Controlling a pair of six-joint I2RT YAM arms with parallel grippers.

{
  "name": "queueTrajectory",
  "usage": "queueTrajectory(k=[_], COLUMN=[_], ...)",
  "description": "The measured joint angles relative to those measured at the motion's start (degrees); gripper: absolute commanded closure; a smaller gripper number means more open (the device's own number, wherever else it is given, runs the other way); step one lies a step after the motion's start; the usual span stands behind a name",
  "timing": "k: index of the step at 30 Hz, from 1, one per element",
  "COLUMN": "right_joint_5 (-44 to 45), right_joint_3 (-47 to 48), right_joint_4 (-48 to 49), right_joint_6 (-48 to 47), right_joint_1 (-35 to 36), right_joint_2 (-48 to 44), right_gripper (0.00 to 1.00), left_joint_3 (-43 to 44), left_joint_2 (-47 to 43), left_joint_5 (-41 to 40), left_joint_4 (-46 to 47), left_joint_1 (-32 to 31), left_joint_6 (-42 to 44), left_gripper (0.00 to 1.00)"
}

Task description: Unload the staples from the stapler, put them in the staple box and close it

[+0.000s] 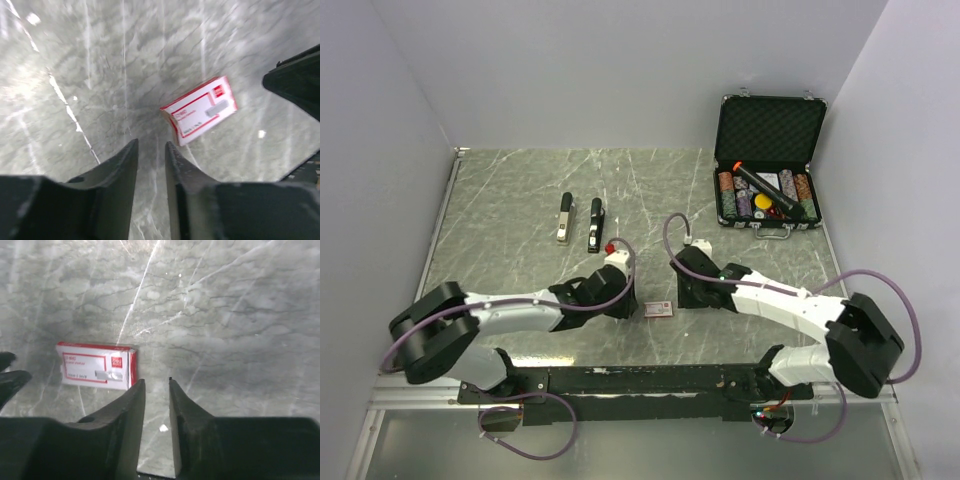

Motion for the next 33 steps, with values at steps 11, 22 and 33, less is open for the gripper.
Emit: queueTrajectory(k=[11, 22, 33], right_joint_5=[4.0, 5.1, 6.0], right_joint_3=[2.0, 4.9, 10.1], right_joint_4=[-2.1, -5.4, -8.5], right_joint_6=[-4.3, -7.2, -8.7], right_joint_1=[-0.1, -0.1, -0.1], right_joint_2=[-14.6, -17.3, -20.5], right_gripper=[0.23, 0.0, 0.0], left_joint_3=[0.0, 0.1, 4.7], left_joint_2=[-19.1, -30.1, -35.1], left_joint_5=[-5.9, -12.0, -16.6], left_joint_4=[-5.3, -10.8, -18.3], left_joint_1=[-0.1, -0.1, -0.1], left_joint_6=[1.7, 4.3, 6.2], left_gripper=[0.39, 0.01, 0.01])
